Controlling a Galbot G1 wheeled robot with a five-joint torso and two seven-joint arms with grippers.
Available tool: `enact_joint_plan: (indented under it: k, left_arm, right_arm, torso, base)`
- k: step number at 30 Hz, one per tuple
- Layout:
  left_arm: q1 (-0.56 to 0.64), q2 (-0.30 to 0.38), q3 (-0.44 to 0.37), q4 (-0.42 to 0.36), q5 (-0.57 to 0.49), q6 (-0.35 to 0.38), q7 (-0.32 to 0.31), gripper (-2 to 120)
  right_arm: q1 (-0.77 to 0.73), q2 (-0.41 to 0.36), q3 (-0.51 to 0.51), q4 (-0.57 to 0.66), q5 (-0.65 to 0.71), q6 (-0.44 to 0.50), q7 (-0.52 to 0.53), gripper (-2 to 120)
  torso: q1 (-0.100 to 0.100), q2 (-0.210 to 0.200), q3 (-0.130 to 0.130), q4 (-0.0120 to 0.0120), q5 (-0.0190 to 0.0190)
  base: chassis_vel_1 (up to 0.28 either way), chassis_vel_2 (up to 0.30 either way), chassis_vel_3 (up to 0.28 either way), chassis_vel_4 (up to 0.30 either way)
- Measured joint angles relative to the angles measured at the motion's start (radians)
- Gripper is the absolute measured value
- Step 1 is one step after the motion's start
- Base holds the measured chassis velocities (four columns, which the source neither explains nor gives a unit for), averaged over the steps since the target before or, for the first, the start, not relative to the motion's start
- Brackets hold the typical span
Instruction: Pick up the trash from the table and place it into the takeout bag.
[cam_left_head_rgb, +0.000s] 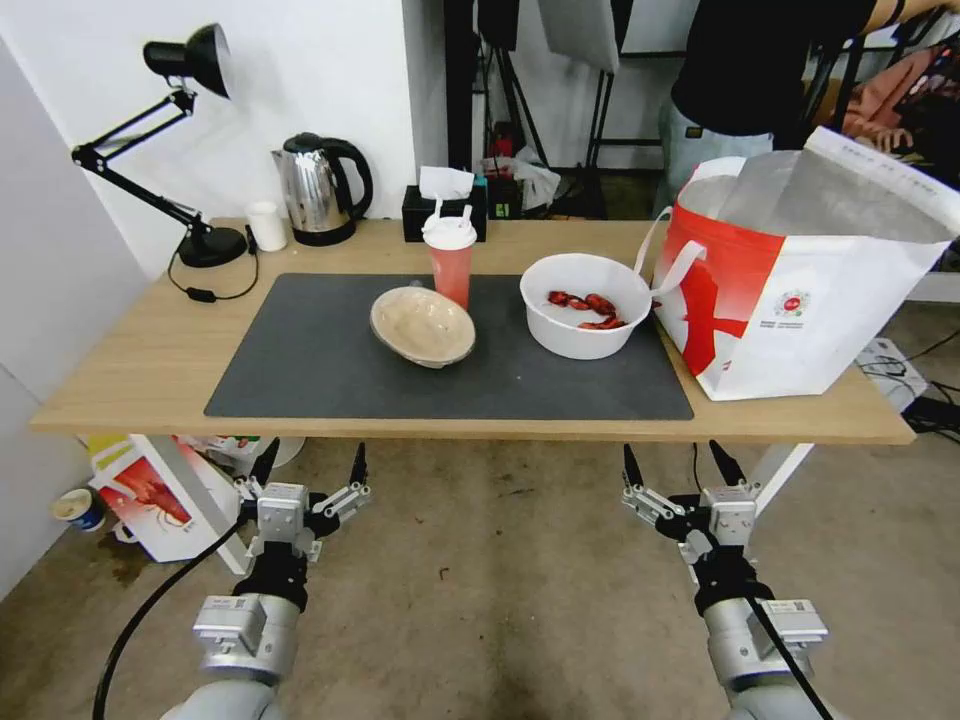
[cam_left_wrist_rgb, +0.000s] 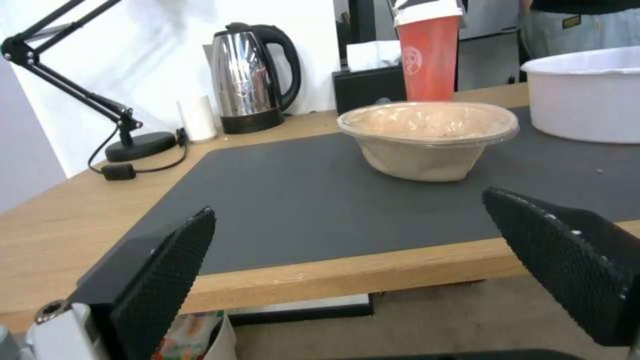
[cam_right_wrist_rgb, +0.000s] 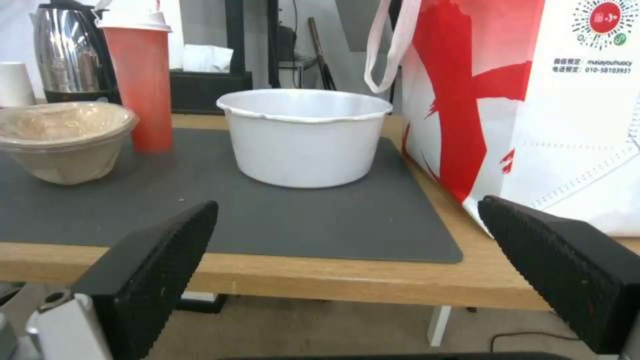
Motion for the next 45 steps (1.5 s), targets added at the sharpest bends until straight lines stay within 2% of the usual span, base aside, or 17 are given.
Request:
enact_joint_plan:
  k: [38, 42, 43, 44, 45]
  left_arm:
    - [0.000, 0.000, 0.000, 0.000, 0.000, 0.000, 0.000, 100]
    - [0.000, 0.000, 0.000, 0.000, 0.000, 0.000, 0.000, 100]
    - [0.000, 0.000, 0.000, 0.000, 0.000, 0.000, 0.000, 100]
    - [0.000, 0.000, 0.000, 0.000, 0.000, 0.000, 0.000, 100]
    - [0.000, 0.000, 0.000, 0.000, 0.000, 0.000, 0.000, 100]
  right_arm:
    - [0.004, -0.005, -0.003, 0.000, 0.001, -0.006, 0.001, 100]
    - [0.020, -0.023, -0.013, 0.000, 0.003, -0.033, 0.009, 100]
    - [0.056, -0.065, -0.034, 0.000, 0.011, -0.097, 0.029, 100]
    - [0.056, -0.065, -0.034, 0.000, 0.011, -0.097, 0.029, 100]
    - [0.081, -0.094, -0.050, 0.001, 0.017, -0.141, 0.042, 100]
  torso:
    - [0.000, 0.000, 0.000, 0.0000, 0.0000]
    - [0.000, 0.000, 0.000, -0.0003, 0.0003]
    - [0.000, 0.000, 0.000, 0.0000, 0.0000]
    - [0.000, 0.000, 0.000, 0.0000, 0.0000]
    - [0.000, 0.000, 0.000, 0.0000, 0.0003]
  base:
    - [0.000, 0.000, 0.000, 0.000]
    - [0.000, 0.000, 0.000, 0.000]
    - [0.000, 0.000, 0.000, 0.000]
    - [0.000, 0.000, 0.000, 0.000]
    - [0.000, 0.000, 0.000, 0.000]
